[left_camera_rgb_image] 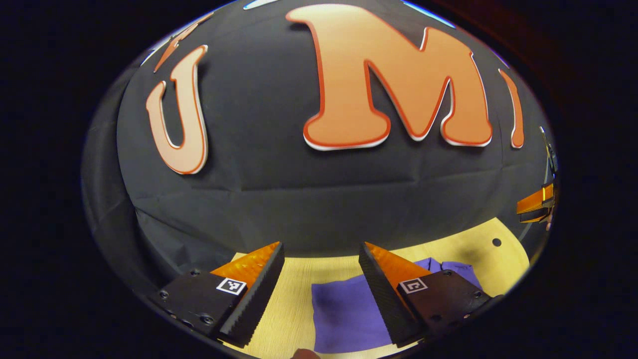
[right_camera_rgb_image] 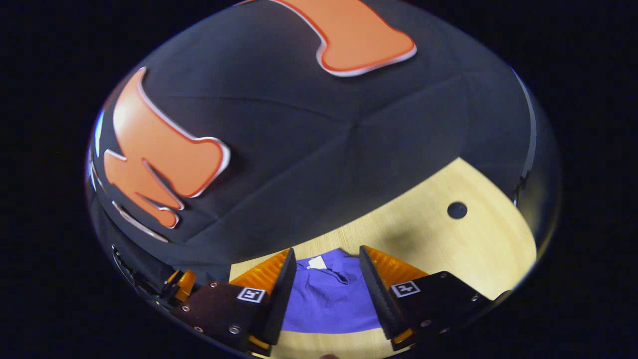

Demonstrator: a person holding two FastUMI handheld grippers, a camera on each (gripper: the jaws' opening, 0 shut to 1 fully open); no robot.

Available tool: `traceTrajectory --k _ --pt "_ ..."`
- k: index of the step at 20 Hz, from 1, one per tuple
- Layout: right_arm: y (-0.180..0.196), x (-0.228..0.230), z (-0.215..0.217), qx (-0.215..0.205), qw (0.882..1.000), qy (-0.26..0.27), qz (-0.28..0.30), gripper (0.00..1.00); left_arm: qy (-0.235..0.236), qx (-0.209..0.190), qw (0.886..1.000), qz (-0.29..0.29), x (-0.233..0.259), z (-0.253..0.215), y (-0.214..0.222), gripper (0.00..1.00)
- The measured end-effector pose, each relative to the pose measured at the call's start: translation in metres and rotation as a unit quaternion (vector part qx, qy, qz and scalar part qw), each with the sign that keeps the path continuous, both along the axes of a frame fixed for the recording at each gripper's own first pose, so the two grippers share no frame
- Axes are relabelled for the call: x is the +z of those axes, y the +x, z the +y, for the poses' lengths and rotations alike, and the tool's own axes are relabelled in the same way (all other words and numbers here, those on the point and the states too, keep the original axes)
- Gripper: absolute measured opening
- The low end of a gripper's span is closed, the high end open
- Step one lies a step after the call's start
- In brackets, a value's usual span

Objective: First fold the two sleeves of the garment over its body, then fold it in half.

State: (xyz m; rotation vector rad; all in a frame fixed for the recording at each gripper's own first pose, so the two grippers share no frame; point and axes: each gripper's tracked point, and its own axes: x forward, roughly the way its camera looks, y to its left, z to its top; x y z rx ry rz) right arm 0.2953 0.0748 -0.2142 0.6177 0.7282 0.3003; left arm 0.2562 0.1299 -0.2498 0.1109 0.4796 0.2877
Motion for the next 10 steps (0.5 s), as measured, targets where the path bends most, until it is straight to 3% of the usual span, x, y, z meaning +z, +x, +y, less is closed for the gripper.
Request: traceTrajectory --k 1,4,5,10 --pt "-0.006 0.011 -0.006 -0.001 1.0 -0.019 -0.021 0.81 -0.006 -0.002 1.0 -0.013 0.008 -0.006 -0.002 1.0" --pt "-0.026 0.043 -0.019 -0.006 0.993 -0.074 -0.092 0.95 -0.023 0.0 0.999 -0.043 0.03 -0.016 -0.015 0.97" --pt "-0.036 0.052 -0.024 -0.006 0.988 -0.097 -0.116 0.96 -0.024 0.0 0.998 -0.053 0.038 -0.022 -0.024 1.0" --pt "-0.09 0.101 -0.043 -0.021 0.952 -0.182 -0.246 0.96 -0.012 -0.004 0.993 -0.114 0.079 -0.051 -0.087 0.97"
